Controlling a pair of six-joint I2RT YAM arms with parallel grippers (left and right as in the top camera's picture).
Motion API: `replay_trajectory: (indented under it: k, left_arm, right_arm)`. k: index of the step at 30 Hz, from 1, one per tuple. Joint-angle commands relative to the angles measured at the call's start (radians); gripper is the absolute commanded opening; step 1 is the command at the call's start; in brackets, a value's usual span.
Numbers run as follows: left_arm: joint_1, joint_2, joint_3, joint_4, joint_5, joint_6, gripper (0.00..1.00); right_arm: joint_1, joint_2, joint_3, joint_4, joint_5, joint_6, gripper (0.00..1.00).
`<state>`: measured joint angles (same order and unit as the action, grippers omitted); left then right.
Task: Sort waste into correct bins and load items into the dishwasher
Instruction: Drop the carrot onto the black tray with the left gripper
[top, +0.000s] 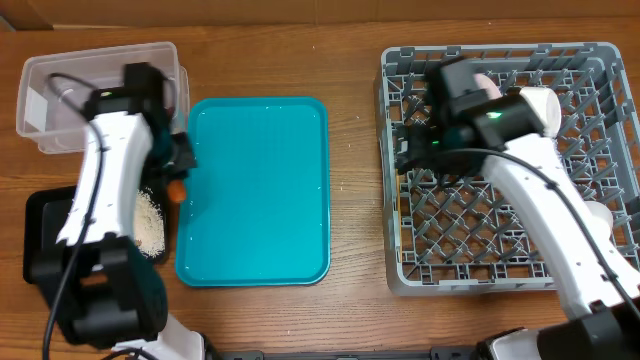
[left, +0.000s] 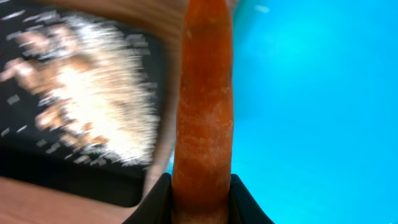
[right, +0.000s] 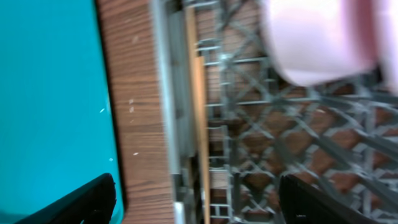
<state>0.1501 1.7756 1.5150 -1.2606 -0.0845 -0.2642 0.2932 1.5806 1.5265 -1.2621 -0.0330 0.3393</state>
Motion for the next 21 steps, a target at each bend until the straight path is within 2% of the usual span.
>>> replay_trajectory:
  k: [1, 4, 6, 9, 16, 18, 21]
  left_arm:
    - [0.156, -0.016, 0.009, 0.001, -0.030, -0.087, 0.05]
    - [0.295, -0.016, -0.018, 0.019, -0.031, -0.132, 0.07]
    - [0.372, -0.016, -0.042, 0.046, -0.030, -0.166, 0.11]
    - [0.495, -0.015, -0.130, 0.140, -0.018, -0.235, 0.14]
    - [0.562, -0.014, -0.323, 0.340, -0.019, -0.242, 0.16]
    - [0.562, -0.014, -0.353, 0.372, -0.018, -0.242, 0.24]
    - [0.562, -0.014, -0.369, 0.383, -0.014, -0.242, 0.30]
  right_arm:
    - [-0.078, -0.050, 0.017, -0.022, 0.032, -0.023, 0.87]
    - [-0.127, -0.054, 0.017, -0.039, 0.040, -0.030, 0.87]
    - [-0.146, -0.054, 0.017, -0.042, 0.040, -0.029, 0.87]
    - [-0.147, -0.054, 0.017, -0.047, 0.039, -0.029, 0.87]
    - [-0.147, -0.054, 0.017, -0.054, 0.039, -0.029, 0.87]
    - [-0.147, -0.054, 0.017, -0.056, 0.039, -0.029, 0.87]
    - [-0.147, -0.054, 0.017, -0.056, 0.039, -0.029, 0.87]
